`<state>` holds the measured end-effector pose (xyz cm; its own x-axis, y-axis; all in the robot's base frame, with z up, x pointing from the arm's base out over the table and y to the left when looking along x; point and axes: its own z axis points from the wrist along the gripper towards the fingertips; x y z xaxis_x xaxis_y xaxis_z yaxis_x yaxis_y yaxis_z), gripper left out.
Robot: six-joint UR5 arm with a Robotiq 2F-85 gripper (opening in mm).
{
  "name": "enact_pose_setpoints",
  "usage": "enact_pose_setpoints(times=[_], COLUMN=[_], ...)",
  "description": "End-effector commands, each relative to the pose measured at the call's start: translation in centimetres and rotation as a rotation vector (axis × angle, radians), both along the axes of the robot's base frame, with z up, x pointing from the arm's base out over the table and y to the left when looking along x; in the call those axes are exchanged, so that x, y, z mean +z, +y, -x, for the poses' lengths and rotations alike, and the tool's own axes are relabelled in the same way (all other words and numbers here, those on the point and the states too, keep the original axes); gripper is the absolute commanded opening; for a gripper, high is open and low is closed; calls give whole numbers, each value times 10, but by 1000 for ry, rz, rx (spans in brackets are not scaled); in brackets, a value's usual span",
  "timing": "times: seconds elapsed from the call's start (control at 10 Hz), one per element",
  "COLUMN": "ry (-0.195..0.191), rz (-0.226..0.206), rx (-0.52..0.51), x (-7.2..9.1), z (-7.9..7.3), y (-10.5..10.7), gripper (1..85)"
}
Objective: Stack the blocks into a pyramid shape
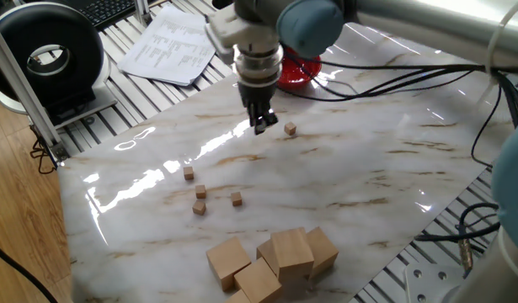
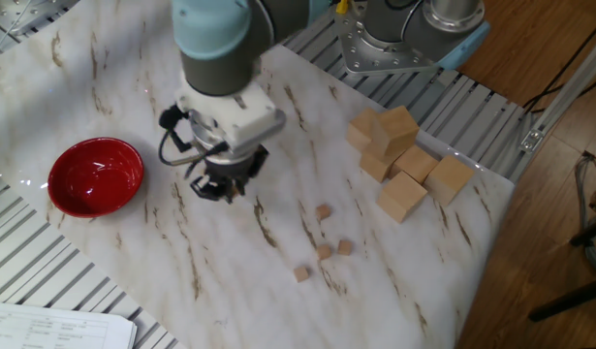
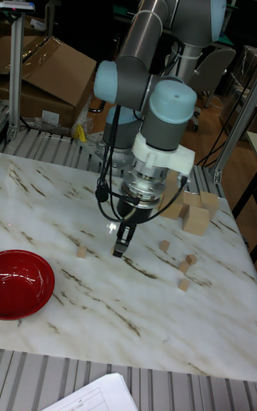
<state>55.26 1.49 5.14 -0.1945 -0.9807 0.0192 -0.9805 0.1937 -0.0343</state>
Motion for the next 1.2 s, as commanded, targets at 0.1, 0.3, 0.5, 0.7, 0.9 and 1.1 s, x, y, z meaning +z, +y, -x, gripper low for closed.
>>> enact_pose_setpoints(times=[0.1, 0.3, 0.5, 0.7, 0.9, 1.1], ry=[-19, -21, -27, -39, -59, -65], rz=[9, -4, -18, -84, -146, -157], rx=[139, 154, 169, 171, 166, 171], x=[-1, 0, -1, -1, 1, 1], z=[-4, -4, -5, -9, -13, -14], y=[-42, -50, -47, -27, -10, -8], gripper=[157, 153, 147, 143, 140, 130])
